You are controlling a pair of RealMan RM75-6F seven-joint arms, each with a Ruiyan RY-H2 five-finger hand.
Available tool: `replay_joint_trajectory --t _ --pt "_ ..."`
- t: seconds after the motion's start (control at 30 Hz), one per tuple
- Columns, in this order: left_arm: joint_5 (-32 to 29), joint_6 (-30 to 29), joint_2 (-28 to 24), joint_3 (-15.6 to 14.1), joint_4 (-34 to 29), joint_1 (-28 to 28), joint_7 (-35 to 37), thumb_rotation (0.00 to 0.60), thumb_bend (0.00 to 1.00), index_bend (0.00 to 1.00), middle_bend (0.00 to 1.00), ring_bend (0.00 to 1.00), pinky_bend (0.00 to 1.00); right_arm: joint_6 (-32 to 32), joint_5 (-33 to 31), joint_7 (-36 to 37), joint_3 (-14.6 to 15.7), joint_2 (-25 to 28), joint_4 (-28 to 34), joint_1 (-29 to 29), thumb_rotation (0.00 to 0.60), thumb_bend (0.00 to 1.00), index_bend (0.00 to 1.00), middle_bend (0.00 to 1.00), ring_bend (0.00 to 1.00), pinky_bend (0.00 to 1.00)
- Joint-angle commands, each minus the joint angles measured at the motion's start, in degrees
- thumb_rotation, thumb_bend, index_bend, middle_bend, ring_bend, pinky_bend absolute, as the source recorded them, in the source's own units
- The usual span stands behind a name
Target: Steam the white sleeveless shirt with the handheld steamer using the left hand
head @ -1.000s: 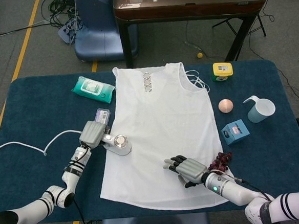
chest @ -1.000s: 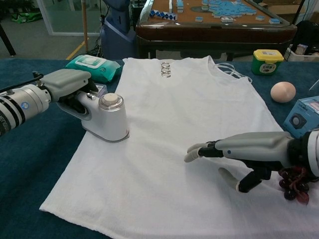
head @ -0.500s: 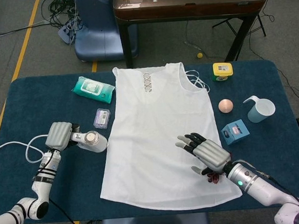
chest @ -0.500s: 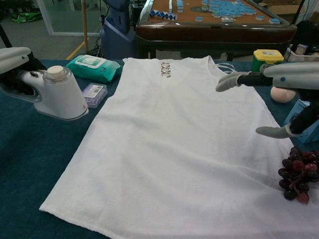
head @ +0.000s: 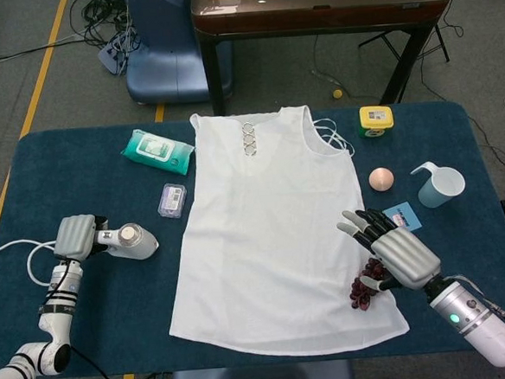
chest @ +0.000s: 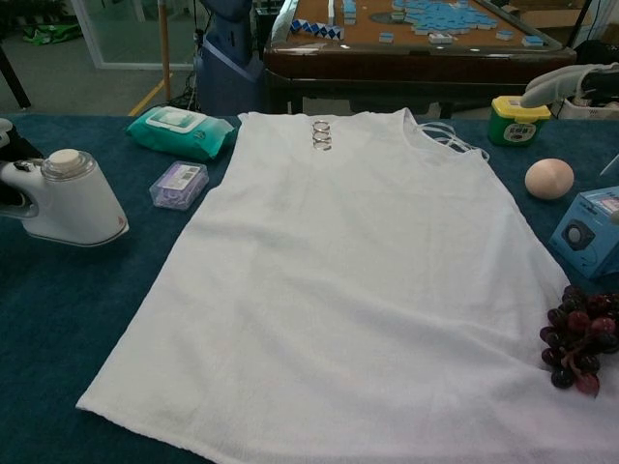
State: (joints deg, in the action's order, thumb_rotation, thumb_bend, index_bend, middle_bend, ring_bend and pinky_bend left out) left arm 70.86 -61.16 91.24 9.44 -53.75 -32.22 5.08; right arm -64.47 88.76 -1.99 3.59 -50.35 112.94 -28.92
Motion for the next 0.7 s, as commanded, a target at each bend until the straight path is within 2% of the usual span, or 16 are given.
replay_joint_trajectory --t 0.03,0.2,0.3,0.4,0.53,0.63,0.7 --pt "0.3 0.8 3.0 -0.1 4.2 -0.1 1.3 0.6 0.23 0.85 0.79 0.66 0.63 -0.2 0.3 0.2 0.0 0.1 -0.1 0.6 0.6 0.22 0.0 0.0 0.0 0.0" --pt "0.9 0.8 5.4 -0.2 7.8 0.0 2.1 0.6 0.22 0.84 0.78 0.65 0.63 -0.5 0.4 0.8 -0.4 0.4 -0.4 1.5 0.6 0.22 0.0 0.0 0.0 0.0" --pt "1.3 0.7 6.1 -0.4 8.6 0.2 1.9 0.6 0.21 0.77 0.71 0.62 0.63 -0.6 0.5 1.3 -0.6 0.4 -0.5 2.0 0.6 0.21 0.0 0.0 0.0 0.0" --pt "2.1 -0.2 5.8 -0.6 7.6 0.6 1.8 0.6 0.16 0.56 0.63 0.55 0.6 -0.6 1.0 1.5 -0.8 0.3 -0.7 2.3 0.6 0.2 0.0 0.0 0.0 0.0" --pt "1.8 0.6 4.4 -0.7 4.6 0.9 -0.5 0.6 0.09 0.26 0.4 0.35 0.49 -0.4 1.5 2.0 -1.1 0.1 -0.9 2.6 0.6 0.2 0.0 0.0 0.0 0.0" --pt "0.9 1.4 3.1 -0.4 1.8 1.1 -2.8 0.6 0.05 0.1 0.24 0.23 0.41 -0.3 1.6 2.4 -1.4 0.1 -1.2 2.7 0.6 0.2 0.0 0.0 0.0 0.0" --pt "0.3 1.4 2.1 -0.2 0.0 1.4 -4.1 0.6 0.04 0.02 0.17 0.16 0.36 -0.4 1.7 2.5 -1.5 0.2 -1.3 2.9 0.6 0.2 0.0 0.0 0.0 0.0"
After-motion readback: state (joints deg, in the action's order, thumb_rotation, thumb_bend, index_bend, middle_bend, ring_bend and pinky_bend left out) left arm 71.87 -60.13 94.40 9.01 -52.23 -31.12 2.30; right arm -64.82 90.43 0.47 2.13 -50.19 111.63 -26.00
